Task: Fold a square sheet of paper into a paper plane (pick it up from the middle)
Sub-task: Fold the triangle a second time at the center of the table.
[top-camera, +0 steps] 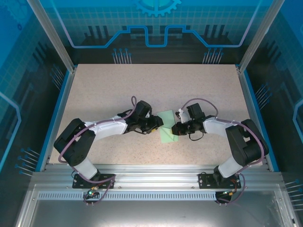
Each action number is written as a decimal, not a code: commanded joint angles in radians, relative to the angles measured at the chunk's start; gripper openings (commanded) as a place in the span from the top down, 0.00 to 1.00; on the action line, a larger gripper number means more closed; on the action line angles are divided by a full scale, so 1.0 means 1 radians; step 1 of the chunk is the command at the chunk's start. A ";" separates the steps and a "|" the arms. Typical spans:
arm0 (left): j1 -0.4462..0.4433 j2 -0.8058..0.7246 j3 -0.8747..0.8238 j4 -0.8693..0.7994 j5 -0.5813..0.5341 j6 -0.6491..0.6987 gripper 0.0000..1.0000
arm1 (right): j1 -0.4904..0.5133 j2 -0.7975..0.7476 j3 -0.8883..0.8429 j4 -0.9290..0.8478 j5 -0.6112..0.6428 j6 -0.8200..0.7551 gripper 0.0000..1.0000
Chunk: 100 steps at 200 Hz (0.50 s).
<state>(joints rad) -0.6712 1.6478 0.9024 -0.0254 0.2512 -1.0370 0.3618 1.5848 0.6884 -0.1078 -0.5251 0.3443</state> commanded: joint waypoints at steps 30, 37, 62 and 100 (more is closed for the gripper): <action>-0.028 0.057 0.052 0.010 0.016 0.003 0.57 | -0.043 0.076 0.082 -0.079 -0.088 -0.037 0.91; -0.033 0.062 0.057 0.013 0.018 -0.001 0.57 | -0.045 0.083 0.087 -0.079 -0.090 -0.040 0.91; -0.044 0.098 0.075 0.031 0.016 -0.019 0.59 | -0.057 0.089 0.104 -0.083 -0.108 -0.050 0.90; -0.050 0.154 0.107 0.067 0.021 -0.052 0.63 | -0.078 0.079 0.110 -0.115 -0.142 -0.079 0.88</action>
<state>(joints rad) -0.7132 1.7679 0.9726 0.0097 0.2565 -1.0580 0.3122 1.6634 0.7765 -0.1761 -0.6163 0.3012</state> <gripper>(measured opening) 0.376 0.115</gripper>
